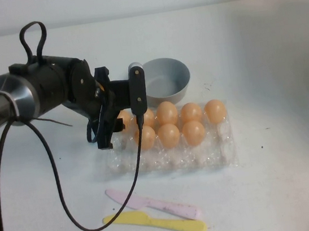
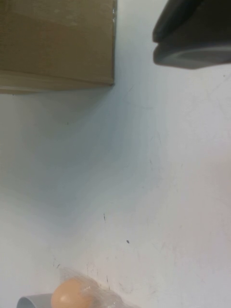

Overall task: Take an egg out of the egg box
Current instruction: Pick up the egg from the plastic box

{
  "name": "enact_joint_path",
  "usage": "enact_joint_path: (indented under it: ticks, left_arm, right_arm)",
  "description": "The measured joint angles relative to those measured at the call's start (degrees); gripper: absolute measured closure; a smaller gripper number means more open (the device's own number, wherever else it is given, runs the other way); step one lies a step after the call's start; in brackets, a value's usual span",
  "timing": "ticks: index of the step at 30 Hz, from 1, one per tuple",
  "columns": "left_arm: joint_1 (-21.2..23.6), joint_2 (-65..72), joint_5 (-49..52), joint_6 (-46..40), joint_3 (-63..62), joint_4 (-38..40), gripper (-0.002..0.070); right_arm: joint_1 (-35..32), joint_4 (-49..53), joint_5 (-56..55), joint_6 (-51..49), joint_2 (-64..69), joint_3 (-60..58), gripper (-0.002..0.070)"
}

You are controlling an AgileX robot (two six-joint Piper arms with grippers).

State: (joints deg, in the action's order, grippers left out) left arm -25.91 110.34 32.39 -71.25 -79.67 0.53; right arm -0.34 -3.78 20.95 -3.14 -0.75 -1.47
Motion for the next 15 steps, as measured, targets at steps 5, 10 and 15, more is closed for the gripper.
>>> enact_joint_path:
  ticks: [5,10,15]
  left_arm:
    - [0.00,-1.19,0.74,0.14,0.00,-0.53,0.0480]
    - [0.00,-4.29,1.77,1.83,0.00,-2.46,0.0594]
    - [0.00,-6.30,1.90,4.53,0.00,-3.09,0.0610]
  right_arm:
    - [0.00,0.00,0.00,0.00,0.00,0.00,0.0694]
    - [0.00,0.00,0.00,0.00,0.00,0.00,0.0694]
    - [0.00,0.00,0.00,0.00,0.00,0.00,0.0694]
